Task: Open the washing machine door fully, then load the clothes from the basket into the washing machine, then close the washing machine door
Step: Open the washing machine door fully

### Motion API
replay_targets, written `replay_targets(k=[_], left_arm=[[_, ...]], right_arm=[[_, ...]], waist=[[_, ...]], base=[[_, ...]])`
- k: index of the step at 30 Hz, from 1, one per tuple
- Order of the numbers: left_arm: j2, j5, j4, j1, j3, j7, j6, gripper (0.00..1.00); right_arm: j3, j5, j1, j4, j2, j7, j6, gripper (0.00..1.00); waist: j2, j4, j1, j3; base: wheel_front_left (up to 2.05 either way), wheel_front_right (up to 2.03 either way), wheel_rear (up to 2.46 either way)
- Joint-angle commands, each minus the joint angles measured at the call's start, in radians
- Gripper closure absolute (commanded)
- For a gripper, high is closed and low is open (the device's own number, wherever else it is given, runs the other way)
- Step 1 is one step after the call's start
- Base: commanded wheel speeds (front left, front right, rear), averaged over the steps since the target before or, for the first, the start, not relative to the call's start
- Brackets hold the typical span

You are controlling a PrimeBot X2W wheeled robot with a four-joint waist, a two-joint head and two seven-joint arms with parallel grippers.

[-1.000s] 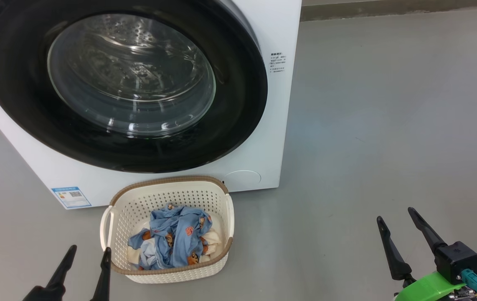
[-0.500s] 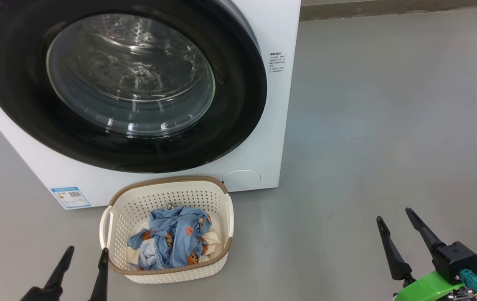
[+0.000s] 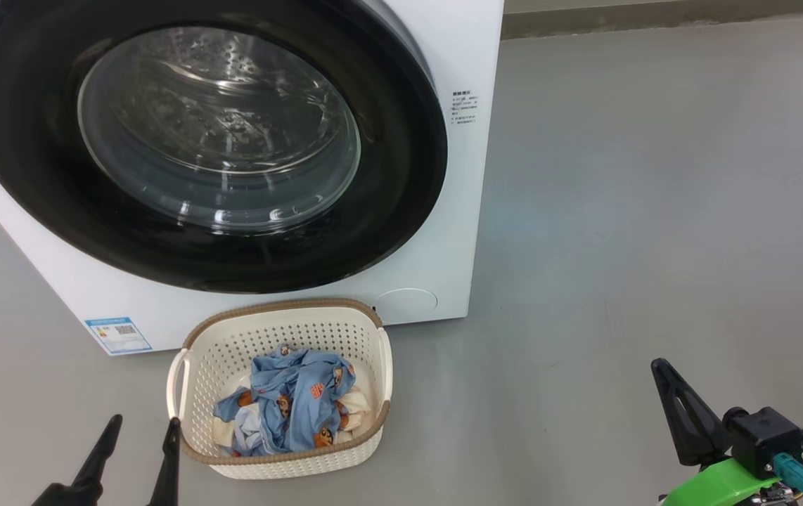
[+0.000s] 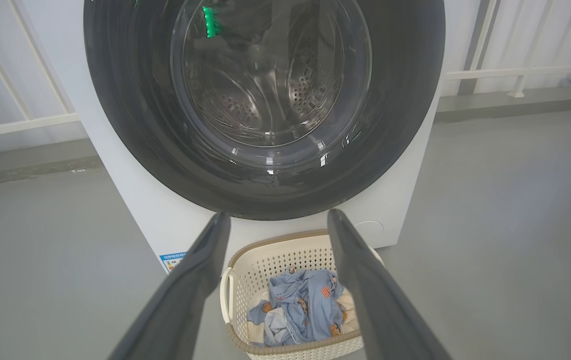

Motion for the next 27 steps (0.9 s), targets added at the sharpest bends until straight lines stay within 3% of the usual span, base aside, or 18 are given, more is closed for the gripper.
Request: replay_targets(k=[1,9,12,13,14,15,16,22,27], left_arm=[[0.009,-0.004,-0.020,-0.024,0.037,-0.007,-0.003,0.00],[0.006,-0.008,-0.026,-0.013,0.042,-0.007,-0.001,0.00],[0.005,-0.010,-0.035,-0.003,0.044,-0.007,0.001,0.00],[0.005,-0.013,-0.037,0.002,0.045,-0.007,0.001,0.00],[0.005,-0.014,-0.038,0.005,0.043,-0.007,0.001,0.00],[0.005,-0.014,-0.038,0.005,0.043,-0.007,0.001,0.00],[0.004,-0.014,-0.038,0.007,0.041,-0.007,0.001,0.00],[0.004,-0.017,-0.049,0.005,0.023,-0.007,0.001,0.00],[0.003,-0.025,-0.059,-0.002,0.011,-0.007,0.007,0.00]], right_arm=[[0.022,0.023,-0.022,-0.027,-0.004,-0.012,-0.001,1.00],[-0.104,0.308,-0.026,0.017,0.074,-0.012,-0.001,1.00],[-0.158,0.530,-0.048,0.066,0.089,-0.012,-0.001,1.00],[-0.175,0.677,-0.064,0.105,0.093,-0.012,-0.001,1.00],[-0.174,0.751,-0.072,0.126,0.093,-0.012,-0.001,1.00],[-0.174,0.751,-0.072,0.126,0.093,-0.012,-0.001,1.00],[-0.170,0.821,-0.081,0.146,0.090,-0.012,-0.001,1.00],[-0.139,1.234,-0.138,0.209,-0.012,0.029,-0.001,1.00],[-0.178,1.473,-0.181,0.178,-0.075,0.137,-0.001,1.00]], waist=[[-0.0001,0.000,0.0000,0.001],[-0.0001,0.003,0.0000,0.005],[-0.0001,0.003,0.0000,0.008],[-0.0001,0.005,0.0000,0.011],[-0.0001,0.006,0.0000,0.013],[-0.0001,0.006,0.0000,0.013],[-0.0001,0.008,0.0000,0.015],[-0.0001,0.020,0.0000,0.051],[-0.0001,0.022,0.0000,0.106]], base=[[0.00,0.00,0.00],[0.00,0.00,0.00],[0.00,0.00,0.00],[0.00,0.00,0.00],[0.00,0.00,0.00],[0.00,0.00,0.00],[0.00,0.00,0.00],[0.00,0.00,0.00],[0.00,0.00,0.00]])
